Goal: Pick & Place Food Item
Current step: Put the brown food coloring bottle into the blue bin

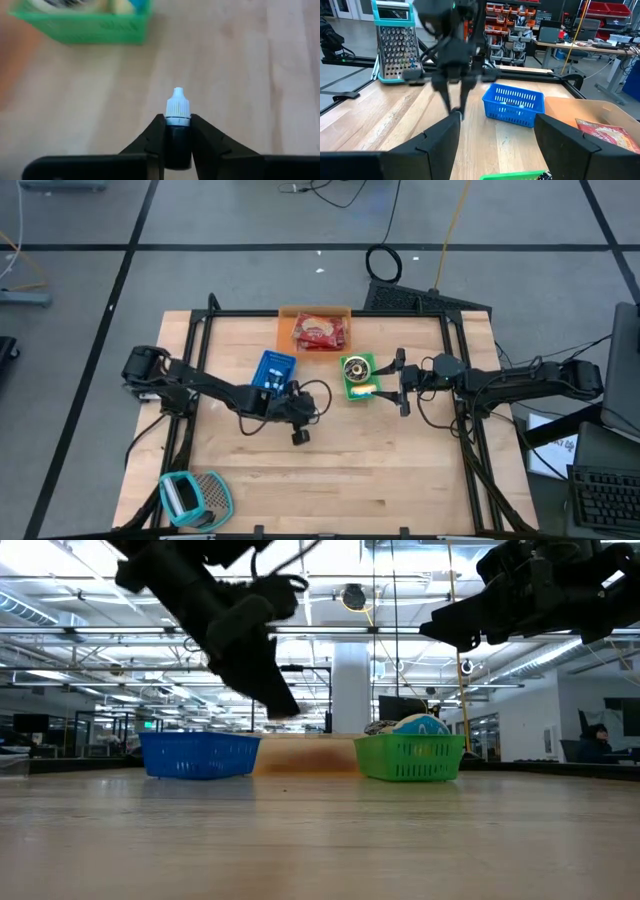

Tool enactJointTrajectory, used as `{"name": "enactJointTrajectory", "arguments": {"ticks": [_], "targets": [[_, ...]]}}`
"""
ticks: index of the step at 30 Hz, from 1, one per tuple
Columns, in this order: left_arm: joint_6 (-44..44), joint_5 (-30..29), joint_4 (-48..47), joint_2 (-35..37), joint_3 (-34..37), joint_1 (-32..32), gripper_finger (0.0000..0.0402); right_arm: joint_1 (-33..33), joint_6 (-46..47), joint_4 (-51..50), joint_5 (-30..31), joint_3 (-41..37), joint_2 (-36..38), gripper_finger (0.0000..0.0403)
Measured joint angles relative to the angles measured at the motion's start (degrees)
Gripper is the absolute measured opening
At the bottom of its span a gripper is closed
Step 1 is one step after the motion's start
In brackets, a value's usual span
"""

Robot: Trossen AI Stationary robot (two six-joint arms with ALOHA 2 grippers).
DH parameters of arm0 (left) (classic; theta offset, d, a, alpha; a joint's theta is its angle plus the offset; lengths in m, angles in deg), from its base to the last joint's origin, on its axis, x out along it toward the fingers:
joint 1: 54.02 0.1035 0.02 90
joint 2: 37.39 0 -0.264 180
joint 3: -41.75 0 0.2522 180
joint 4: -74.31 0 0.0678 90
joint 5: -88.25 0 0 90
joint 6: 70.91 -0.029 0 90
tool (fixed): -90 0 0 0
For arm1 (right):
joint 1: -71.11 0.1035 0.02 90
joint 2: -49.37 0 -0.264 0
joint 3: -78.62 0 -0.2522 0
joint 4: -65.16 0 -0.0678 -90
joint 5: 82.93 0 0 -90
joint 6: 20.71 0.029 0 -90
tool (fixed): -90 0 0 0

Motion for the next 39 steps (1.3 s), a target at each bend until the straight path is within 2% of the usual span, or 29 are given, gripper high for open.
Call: {"name": "enactJointTrajectory", "arguments": {"ticks": [4, 11, 15, 18, 25, 31, 39], "targets": [[-0.81, -6.24, -5.00, 4.43, -0.09, 0.00, 0.0066, 0.00, 0.02, -0.19, 0.00, -0.01, 0.02, 0.0242], [4.60, -13.56, -25.45, 12.54, -0.09, 1.78, 0.0059, 0.02, 0.48, -0.93, 0.00, -0.02, 0.00, 0.0242], [8.83, -15.54, -37.18, 15.13, -0.09, 3.82, 0.0060, 0.02, 0.44, -1.02, 0.00, -0.02, 0.02, 0.0242], [11.29, -14.92, -42.90, 15.07, 0.28, 5.39, 0.0059, 0.02, 0.39, -1.22, 0.00, -0.02, 0.01, 0.0242], [13.53, -5.63, -38.79, 13.36, 3.99, 8.07, 0.0059, 0.02, 0.15, -1.65, 0.00, -0.02, 0.02, 0.0242], [13.75, -1.16, -33.62, 12.23, 4.42, 8.09, 0.0062, 0.02, 0.07, -1.82, 0.00, -0.02, 0.02, 0.0242], [10.60, -1.01, -29.26, 12.34, 4.42, 9.00, 0.0065, 0.02, 0.03, -1.68, 0.00, -0.02, 0.02, 0.0242]]}}
